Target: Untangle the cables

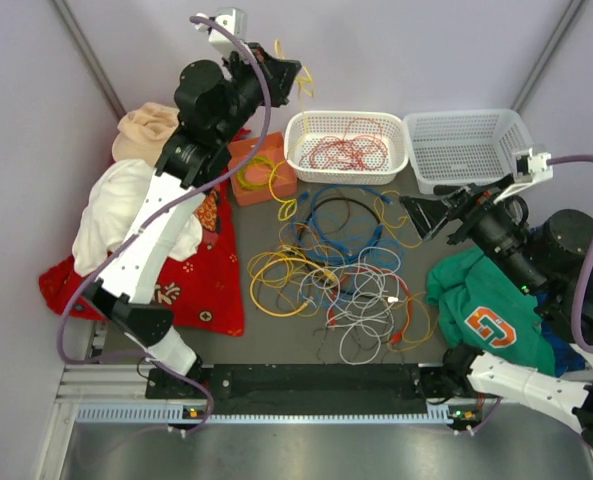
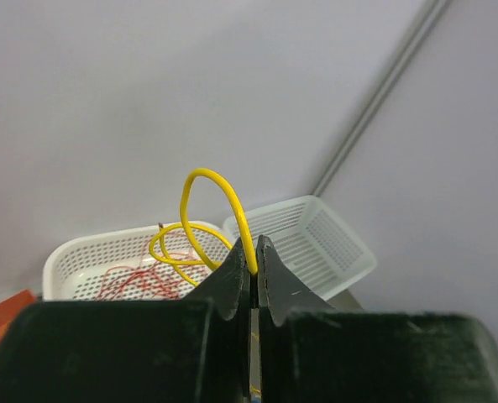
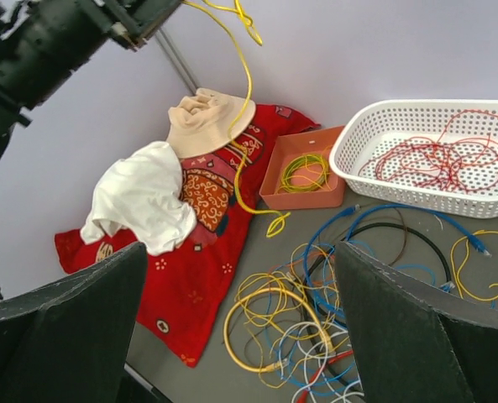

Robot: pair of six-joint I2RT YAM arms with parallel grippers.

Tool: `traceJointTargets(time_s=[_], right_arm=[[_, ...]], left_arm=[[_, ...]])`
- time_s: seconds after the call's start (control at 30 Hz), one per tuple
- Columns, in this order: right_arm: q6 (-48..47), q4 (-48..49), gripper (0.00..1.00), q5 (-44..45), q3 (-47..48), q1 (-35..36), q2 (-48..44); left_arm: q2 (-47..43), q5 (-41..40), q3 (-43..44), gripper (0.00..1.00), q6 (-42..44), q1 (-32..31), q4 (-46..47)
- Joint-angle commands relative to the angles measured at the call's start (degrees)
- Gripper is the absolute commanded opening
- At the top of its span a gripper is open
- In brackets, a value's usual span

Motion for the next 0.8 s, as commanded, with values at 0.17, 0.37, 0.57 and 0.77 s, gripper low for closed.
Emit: traceJointTargets(time_s=[0.17,0.37,0.57,0.77], right_arm=[[-1.5,2.3,0.9,2.1,-7.6,-0.6,-1.1],[-2.5,4.2,0.9,1.7,-11.2,-0.7,0.9],[-3.4,5.0,0.9,1.7,-13.4,-0.6,3.1],[-4.0,5.5,0.9,2.4,-15.5,-0.6,3.7]], left_arm=[[11.8,-0.6,11.7,0.0,0.4,10.3,-0.8],[17.6,0.2,13.9,0.0,0.8,14.8,2.0],[20.6,-0.5,9.2,0.0,2.2,16.4,2.8],[22.4,0.2,0.0,0.0,2.2,16.8,6.9]])
